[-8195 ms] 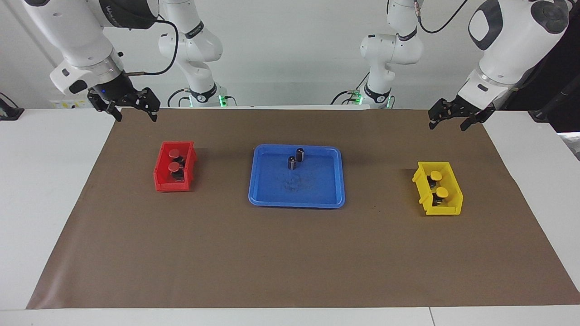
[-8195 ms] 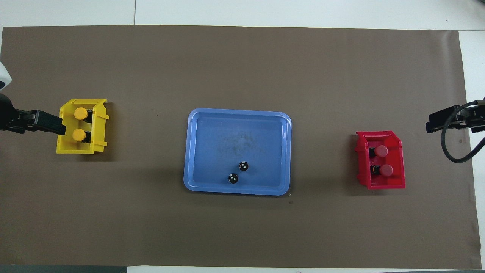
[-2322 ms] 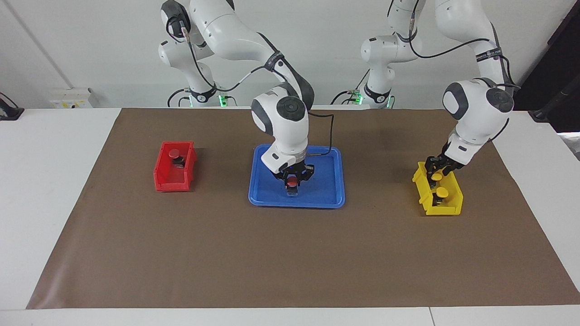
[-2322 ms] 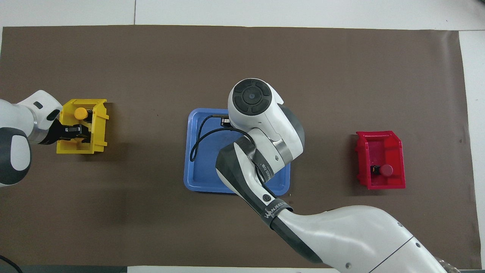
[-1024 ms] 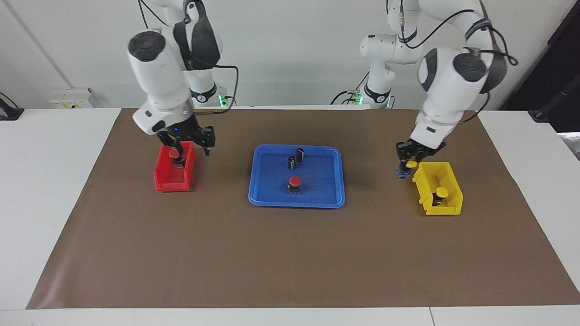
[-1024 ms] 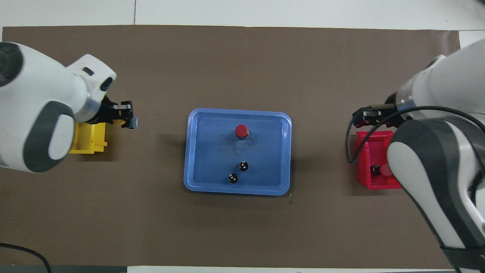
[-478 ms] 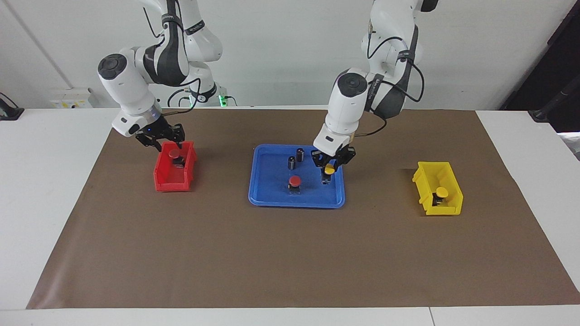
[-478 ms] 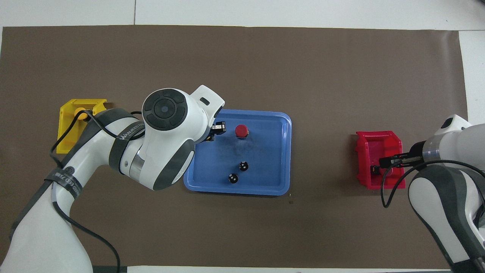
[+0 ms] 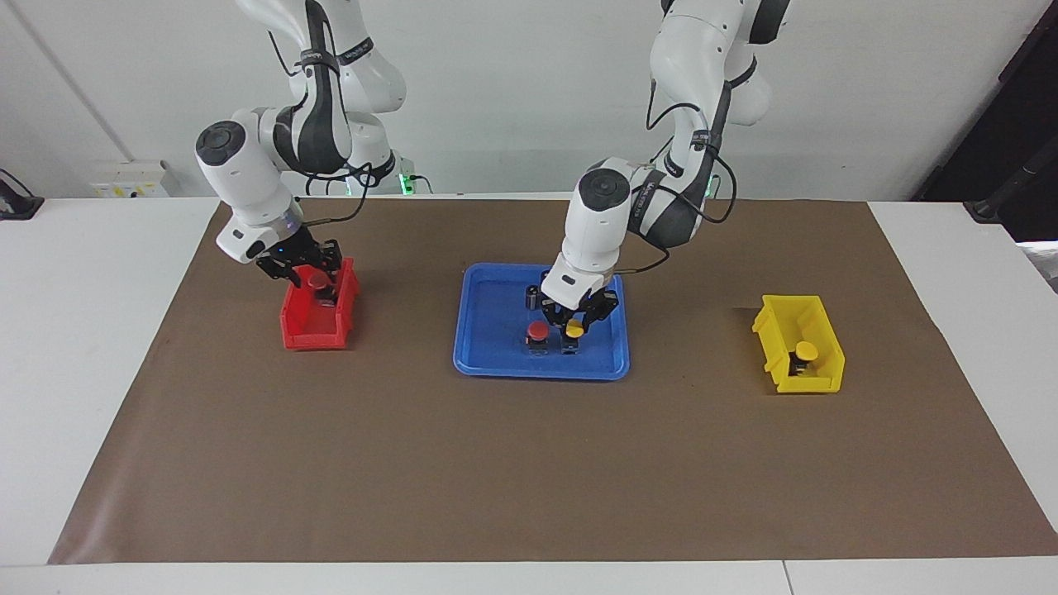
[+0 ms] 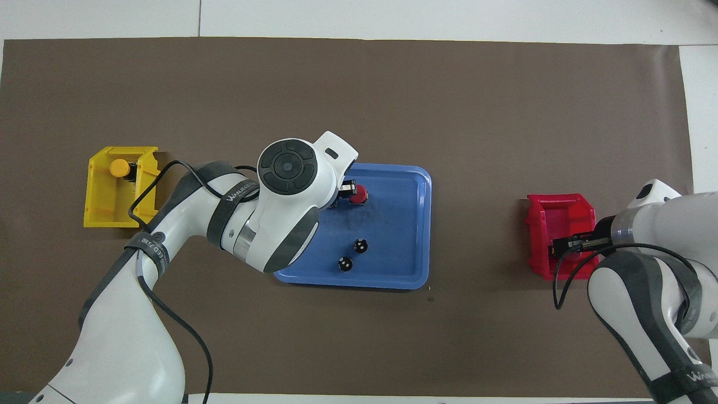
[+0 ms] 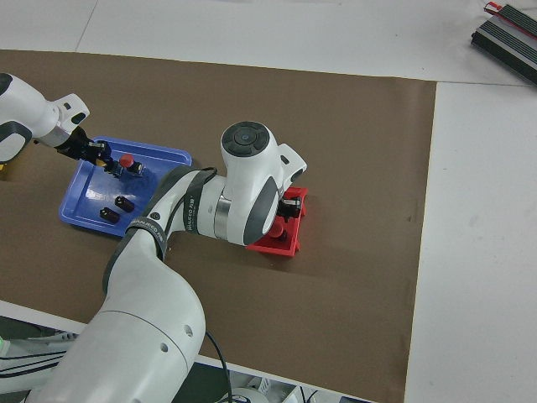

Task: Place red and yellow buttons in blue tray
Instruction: 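Place the yellow button in the tray while the right gripper grasps another red button, then grasp the second yellow button with the left gripper while the right gripper lifts its button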

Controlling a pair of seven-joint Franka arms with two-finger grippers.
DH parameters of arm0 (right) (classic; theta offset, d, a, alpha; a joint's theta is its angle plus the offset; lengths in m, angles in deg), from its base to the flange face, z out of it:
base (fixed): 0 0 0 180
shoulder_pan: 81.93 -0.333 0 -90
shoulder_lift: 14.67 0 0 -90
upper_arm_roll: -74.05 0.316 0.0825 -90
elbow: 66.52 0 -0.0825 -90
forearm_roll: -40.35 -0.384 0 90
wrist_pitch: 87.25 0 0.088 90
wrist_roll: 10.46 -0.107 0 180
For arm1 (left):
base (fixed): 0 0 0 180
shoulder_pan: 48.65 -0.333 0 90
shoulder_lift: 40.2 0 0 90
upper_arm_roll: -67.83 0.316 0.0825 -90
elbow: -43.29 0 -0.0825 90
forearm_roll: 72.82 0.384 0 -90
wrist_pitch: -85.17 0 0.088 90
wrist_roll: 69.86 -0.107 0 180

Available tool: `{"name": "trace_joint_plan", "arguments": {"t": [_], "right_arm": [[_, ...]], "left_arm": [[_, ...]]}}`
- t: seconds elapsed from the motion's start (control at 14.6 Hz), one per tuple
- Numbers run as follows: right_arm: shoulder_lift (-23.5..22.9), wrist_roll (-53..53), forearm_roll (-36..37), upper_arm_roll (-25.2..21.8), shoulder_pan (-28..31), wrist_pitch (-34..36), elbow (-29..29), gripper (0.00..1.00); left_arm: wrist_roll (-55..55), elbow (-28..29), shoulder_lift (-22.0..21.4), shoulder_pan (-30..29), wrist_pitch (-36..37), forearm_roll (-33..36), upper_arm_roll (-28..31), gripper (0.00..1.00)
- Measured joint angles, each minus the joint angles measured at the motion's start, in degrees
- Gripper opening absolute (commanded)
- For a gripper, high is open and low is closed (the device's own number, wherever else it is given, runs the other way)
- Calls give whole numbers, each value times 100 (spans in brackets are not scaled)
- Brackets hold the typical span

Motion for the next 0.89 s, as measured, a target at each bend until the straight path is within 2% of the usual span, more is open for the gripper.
{"name": "trace_joint_plan", "arguments": {"t": [0.27,0.41,0.55,0.68,0.89], "right_arm": [[-1,35,0,0,0,-180,184,68],[-1,41,0,0,0,-227,249,66],[-1,52,0,0,0,-233,306,63],[-1,119,0,0,22,-234,350,53],[0,203,0,-1,95,-234,415,23]], "left_arm": [[-11,-341,-103,-10,714,10,57,100],[-60,-523,-385,-113,1236,41,159,100],[-379,-540,-726,-458,1752,250,241,100],[-1269,-530,-948,-1115,2096,367,274,100],[-2889,-501,-999,-2338,2109,377,313,100]]}}
